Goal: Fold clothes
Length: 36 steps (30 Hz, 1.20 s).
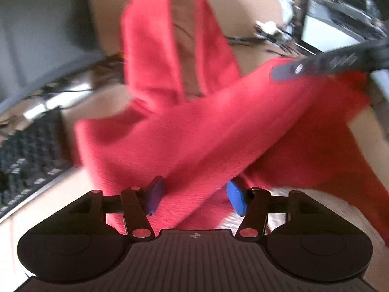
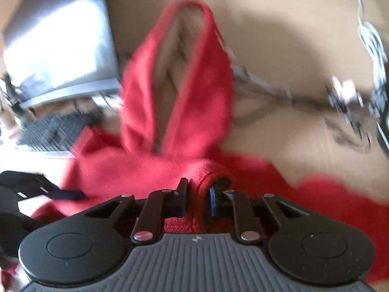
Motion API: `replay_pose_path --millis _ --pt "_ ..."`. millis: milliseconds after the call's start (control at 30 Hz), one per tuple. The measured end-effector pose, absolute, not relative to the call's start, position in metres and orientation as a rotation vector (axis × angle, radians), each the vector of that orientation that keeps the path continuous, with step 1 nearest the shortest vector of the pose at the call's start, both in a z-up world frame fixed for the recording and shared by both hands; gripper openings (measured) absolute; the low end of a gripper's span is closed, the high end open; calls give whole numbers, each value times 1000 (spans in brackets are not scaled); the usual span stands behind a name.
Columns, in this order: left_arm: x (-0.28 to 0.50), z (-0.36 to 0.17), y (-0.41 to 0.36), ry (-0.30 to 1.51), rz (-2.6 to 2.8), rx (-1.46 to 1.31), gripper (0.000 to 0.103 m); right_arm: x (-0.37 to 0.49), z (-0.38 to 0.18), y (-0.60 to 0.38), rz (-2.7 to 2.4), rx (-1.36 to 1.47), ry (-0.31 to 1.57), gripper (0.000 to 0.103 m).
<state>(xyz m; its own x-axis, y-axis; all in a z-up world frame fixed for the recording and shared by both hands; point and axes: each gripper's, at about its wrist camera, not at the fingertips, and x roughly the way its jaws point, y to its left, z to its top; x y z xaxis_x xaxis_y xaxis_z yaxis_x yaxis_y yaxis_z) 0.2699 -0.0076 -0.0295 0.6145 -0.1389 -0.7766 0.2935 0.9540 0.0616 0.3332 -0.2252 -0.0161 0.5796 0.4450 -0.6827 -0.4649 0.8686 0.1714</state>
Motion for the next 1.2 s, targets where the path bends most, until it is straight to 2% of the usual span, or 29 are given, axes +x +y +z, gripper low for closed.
replay_pose_path --millis 33,100,133,200,267,500,800,933,1200 --pt "269 -32 -11 874 -252 204 68 331 -25 -229 491 -23 816 19" --pt "268 -34 -14 875 -262 210 76 323 -25 -243 447 58 817 32" --pt "269 -35 -14 877 -263 203 80 315 -20 -255 420 114 796 42" --pt "270 -37 -14 876 -258 194 82 296 -9 -284 310 199 735 50" --pt "270 -39 -14 868 -249 180 84 279 -2 -316 171 270 687 50" --pt "270 -41 -12 858 -220 151 88 265 -36 -401 -230 480 703 50" --pt "274 -40 -14 888 -179 147 93 292 -53 -404 -303 482 655 51" --pt "275 -40 -14 898 -167 144 93 302 -57 -404 -255 481 620 60" --pt "278 -39 -16 917 -149 142 94 336 -62 -393 -39 475 604 62"
